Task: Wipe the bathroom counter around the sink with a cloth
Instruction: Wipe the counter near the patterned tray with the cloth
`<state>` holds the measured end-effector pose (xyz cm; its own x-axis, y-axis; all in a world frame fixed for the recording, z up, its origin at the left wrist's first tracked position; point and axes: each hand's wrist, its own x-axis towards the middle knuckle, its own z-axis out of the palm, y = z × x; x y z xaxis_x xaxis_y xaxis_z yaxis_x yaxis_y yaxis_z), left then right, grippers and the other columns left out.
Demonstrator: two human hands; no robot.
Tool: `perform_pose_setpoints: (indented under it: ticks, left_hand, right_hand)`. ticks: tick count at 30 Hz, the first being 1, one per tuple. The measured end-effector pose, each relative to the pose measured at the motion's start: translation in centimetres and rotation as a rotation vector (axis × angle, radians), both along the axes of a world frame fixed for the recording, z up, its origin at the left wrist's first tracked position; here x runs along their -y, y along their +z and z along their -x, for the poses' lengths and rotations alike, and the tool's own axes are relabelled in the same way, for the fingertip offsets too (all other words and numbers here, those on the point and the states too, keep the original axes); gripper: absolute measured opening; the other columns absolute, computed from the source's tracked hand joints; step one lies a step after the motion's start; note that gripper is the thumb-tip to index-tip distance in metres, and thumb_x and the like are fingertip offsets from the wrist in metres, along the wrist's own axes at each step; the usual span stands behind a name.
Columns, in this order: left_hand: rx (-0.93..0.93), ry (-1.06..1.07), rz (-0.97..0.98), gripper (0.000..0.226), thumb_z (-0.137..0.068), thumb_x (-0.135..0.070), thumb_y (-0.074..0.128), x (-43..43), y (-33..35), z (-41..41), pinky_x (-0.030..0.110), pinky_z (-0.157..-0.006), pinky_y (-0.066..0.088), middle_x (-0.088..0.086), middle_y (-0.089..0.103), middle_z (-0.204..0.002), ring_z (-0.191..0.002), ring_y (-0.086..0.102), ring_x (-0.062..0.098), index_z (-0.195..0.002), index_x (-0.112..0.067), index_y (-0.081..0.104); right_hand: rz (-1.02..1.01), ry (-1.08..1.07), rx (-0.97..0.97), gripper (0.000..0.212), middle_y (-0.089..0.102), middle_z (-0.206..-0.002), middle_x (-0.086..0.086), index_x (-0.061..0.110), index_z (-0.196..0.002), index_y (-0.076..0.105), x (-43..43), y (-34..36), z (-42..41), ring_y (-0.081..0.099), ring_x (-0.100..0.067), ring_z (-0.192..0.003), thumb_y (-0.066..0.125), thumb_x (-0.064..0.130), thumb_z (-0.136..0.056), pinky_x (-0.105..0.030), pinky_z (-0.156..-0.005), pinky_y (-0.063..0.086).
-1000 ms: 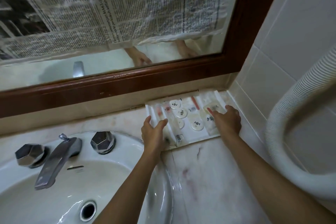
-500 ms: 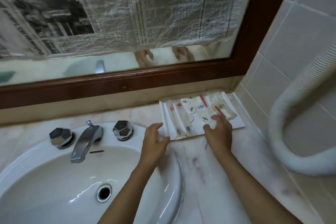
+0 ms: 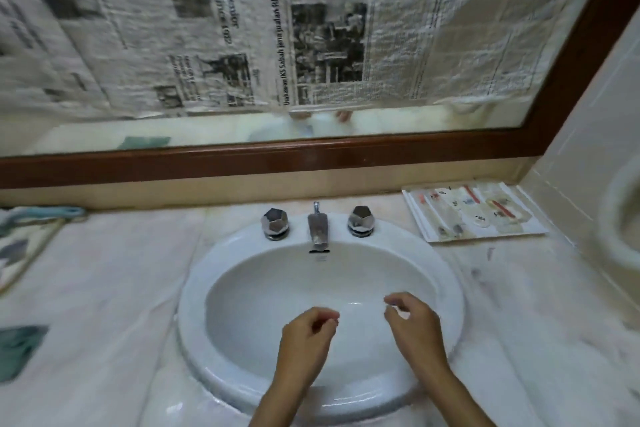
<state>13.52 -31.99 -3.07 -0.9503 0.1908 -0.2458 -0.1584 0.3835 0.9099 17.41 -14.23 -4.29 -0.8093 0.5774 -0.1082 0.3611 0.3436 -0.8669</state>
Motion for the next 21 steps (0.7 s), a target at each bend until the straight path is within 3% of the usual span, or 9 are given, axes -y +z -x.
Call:
perform_pose_setpoints:
  ticks: [4,10,14,19,21]
  left_hand:
    - [0.041,0.033,0.033,0.023,-0.082,-0.01,0.067,7.1,-0.6,-2.1,0.024,-0.078,0.052,-0.013,0.073,-0.072,-0.072,0.067,0.01,-0.072,-0.03,0.074]
    - [0.052,0.143,0.06,0.022,-0.082,-0.012,0.065,12.5,-0.8,-2.3,0.025,-0.082,0.053,-0.018,0.074,-0.077,-0.079,0.069,0.005,-0.076,-0.032,0.073]
    - [0.067,0.249,0.023,0.018,-0.084,-0.014,0.065,15.0,-0.9,-2.1,0.019,-0.08,0.05,-0.015,0.074,-0.082,-0.084,0.067,0.0,-0.083,-0.03,0.074]
    - [0.049,0.432,0.016,0.018,-0.086,-0.015,0.064,21.0,-1.1,-2.6,0.012,-0.074,0.047,-0.015,0.073,-0.088,-0.084,0.067,0.003,-0.085,-0.03,0.074]
    - [0.038,0.511,0.039,0.02,-0.086,-0.014,0.063,24.4,-1.4,-2.8,0.007,-0.07,0.045,-0.015,0.072,-0.087,-0.084,0.066,0.001,-0.084,-0.031,0.072]
  right_hand:
    - [-0.017,0.06,0.009,0.022,0.068,-0.091,0.007,0.027,-0.084,0.064,6.1,-0.4,-1.7,0.06,-0.017,-0.097,0.065,0.005,-0.082,-0.025,-0.082,0.041]
    - [-0.088,0.218,0.049,0.015,0.066,-0.091,0.008,0.026,-0.086,0.064,12.1,-0.3,-0.6,0.058,-0.013,-0.093,0.064,0.011,-0.083,-0.021,-0.074,0.038]
    - [-0.11,0.354,0.017,0.016,0.063,-0.094,0.011,0.025,-0.091,0.065,15.6,-0.7,1.4,0.057,-0.005,-0.091,0.061,0.012,-0.084,-0.013,-0.073,0.038]
    - [-0.163,0.57,0.019,0.02,0.065,-0.102,0.012,0.022,-0.103,0.068,21.9,-1.0,4.4,0.054,-0.007,-0.101,0.058,0.015,-0.087,-0.019,-0.083,0.041]
    - [-0.158,0.63,0.009,0.021,0.065,-0.1,0.009,0.018,-0.101,0.07,25.3,-0.8,5.7,0.056,-0.008,-0.097,0.057,0.013,-0.086,-0.018,-0.079,0.042]
